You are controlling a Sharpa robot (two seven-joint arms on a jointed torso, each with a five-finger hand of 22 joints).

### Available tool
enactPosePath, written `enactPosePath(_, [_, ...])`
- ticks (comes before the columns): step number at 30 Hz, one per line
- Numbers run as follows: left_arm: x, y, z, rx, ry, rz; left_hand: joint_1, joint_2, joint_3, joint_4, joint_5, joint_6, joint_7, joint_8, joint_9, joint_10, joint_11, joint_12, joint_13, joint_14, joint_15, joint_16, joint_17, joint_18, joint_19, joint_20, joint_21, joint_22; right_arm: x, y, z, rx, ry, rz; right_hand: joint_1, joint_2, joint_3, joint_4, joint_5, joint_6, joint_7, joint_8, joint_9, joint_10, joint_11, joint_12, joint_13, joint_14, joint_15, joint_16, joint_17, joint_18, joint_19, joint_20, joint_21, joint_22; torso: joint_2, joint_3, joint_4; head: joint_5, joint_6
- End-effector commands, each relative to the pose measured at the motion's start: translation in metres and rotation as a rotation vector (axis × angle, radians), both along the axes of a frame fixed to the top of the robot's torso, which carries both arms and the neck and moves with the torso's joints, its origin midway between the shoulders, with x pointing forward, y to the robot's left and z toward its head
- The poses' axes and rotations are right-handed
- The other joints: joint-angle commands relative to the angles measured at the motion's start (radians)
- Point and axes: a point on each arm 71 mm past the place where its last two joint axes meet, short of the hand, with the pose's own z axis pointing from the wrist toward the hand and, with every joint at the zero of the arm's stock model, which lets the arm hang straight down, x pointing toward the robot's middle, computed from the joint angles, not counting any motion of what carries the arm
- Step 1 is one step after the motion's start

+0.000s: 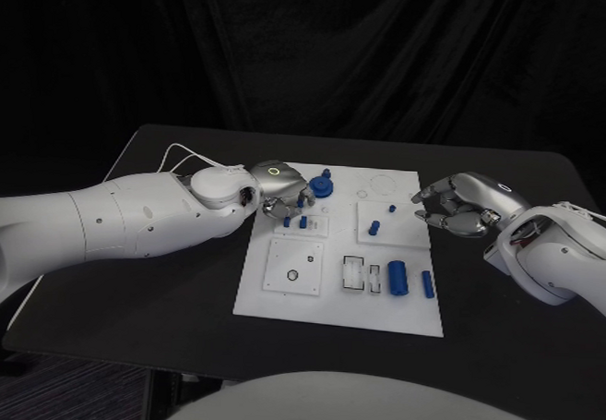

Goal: Assemble the parts on the task board

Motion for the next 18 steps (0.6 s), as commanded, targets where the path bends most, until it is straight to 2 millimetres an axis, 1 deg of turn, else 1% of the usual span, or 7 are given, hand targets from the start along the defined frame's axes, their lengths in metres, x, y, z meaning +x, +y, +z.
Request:
enactPosePath(1, [0.000,0.000,-0.001,0.009,0.003,0.008,-0.013,-0.005,-0.013,0.002,-0.005,-0.030,-0.010,-0.002,-0.012,-0.022,0.005,-0.010,-0.005,-0.009,0.002,-0.006,-0.005,0.014,-0.011,0.001,-0.011,0.152,0.000,-0.001,-0.002,-0.006,0.011,-0.012,0.010,0.000,0.007,-0.001,0.001,0.006,-0.001,-0.003,-0.002,0.102,0.007,0.003,0.263,0.075,0.006,-0.004,0.135,0.018,0.040,0.004,-0.005,0.206,0.000,-0.0004,-0.0001,0.002,0.000])
enactPosePath(6, [0.001,0.004,0.001,-0.011,-0.028,0.019,-0.009,-0.006,-0.039,0.001,-0.005,-0.088,-0.036,-0.001,-0.039,-0.095,0.010,-0.035,-0.021,-0.015,0.005,-0.009,-0.013,0.017,-0.017,0.005,-0.032,0.148,-0.001,-0.002,-0.002,-0.007,0.012,-0.014,0.010,0.000,0.007,-0.001,0.001,0.006,-0.001,-0.003,-0.002,0.102,0.007,0.003,0.263,0.075,0.006,-0.004,0.135,0.018,0.040,0.004,-0.005,0.206,0.000,-0.0003,-0.0001,0.001,0.000])
enactPosePath(8, [0.003,0.007,0.003,-0.026,-0.052,0.028,-0.008,-0.005,-0.045,0.000,-0.005,-0.098,-0.040,-0.001,-0.046,-0.105,0.010,-0.037,-0.024,-0.015,0.005,-0.008,-0.012,0.018,-0.019,0.005,-0.037,0.147,-0.001,-0.002,-0.002,-0.008,0.013,-0.015,0.010,-0.001,0.008,-0.002,0.000,0.007,-0.001,-0.003,-0.002,0.102,0.007,0.003,0.263,0.075,0.006,-0.004,0.134,0.018,0.040,0.004,-0.006,0.206,0.000,-0.0005,0.0000,0.002,0.000])
enactPosePath(9, [0.004,0.008,0.004,-0.037,-0.069,0.035,-0.005,-0.005,-0.053,-0.002,-0.005,-0.111,-0.046,-0.002,-0.055,-0.117,0.010,-0.039,-0.030,-0.013,0.005,-0.006,-0.010,0.019,-0.020,0.005,-0.044,0.146,-0.001,-0.002,-0.002,-0.008,0.014,-0.015,0.010,-0.001,0.008,-0.002,0.000,0.007,-0.001,-0.003,-0.002,0.102,0.007,0.003,0.263,0.075,0.006,-0.004,0.134,0.018,0.040,0.004,-0.006,0.206,0.000,-0.0004,0.0001,0.003,0.000])
enactPosePath(11, [0.005,0.012,0.007,-0.060,-0.104,0.050,-0.001,-0.005,-0.057,-0.005,-0.003,-0.117,-0.051,-0.001,-0.061,-0.117,0.008,-0.037,-0.033,-0.006,0.003,0.000,0.000,0.019,-0.016,0.005,-0.041,0.147,-0.001,-0.003,-0.002,-0.009,0.014,-0.016,0.010,-0.001,0.008,-0.002,0.000,0.007,-0.001,-0.003,-0.002,0.102,0.007,0.003,0.263,0.075,0.006,-0.004,0.134,0.018,0.040,0.004,-0.006,0.206,0.000,-0.0003,0.0002,0.002,0.000])
enactPosePath(14, [0.006,0.019,0.012,-0.095,-0.158,0.067,0.004,-0.005,-0.061,-0.009,-0.002,-0.118,-0.052,0.001,-0.066,-0.111,0.008,-0.031,-0.035,0.005,0.002,0.009,0.015,0.018,-0.011,0.004,-0.036,0.148,-0.001,-0.003,-0.002,-0.010,0.014,-0.018,0.010,-0.001,0.008,-0.002,0.000,0.007,-0.001,-0.003,-0.002,0.102,0.007,0.003,0.263,0.075,0.006,-0.004,0.135,0.018,0.040,0.004,-0.006,0.206,0.000,-0.0002,0.0001,-0.001,0.000])
enactPosePath(18, [0.007,0.031,0.016,-0.121,-0.206,0.079,0.006,-0.009,-0.068,-0.011,-0.002,-0.114,-0.055,0.003,-0.071,-0.103,0.003,-0.022,-0.038,0.011,-0.001,0.014,0.021,0.017,-0.006,0.002,-0.034,0.149,-0.001,-0.005,-0.002,-0.011,0.016,-0.021,0.010,-0.001,0.008,-0.002,0.000,0.007,-0.001,-0.003,-0.002,0.102,0.007,0.003,0.263,0.075,0.006,-0.004,0.135,0.018,0.040,0.004,-0.006,0.206,0.000,-0.0011,0.0005,-0.002,0.000])
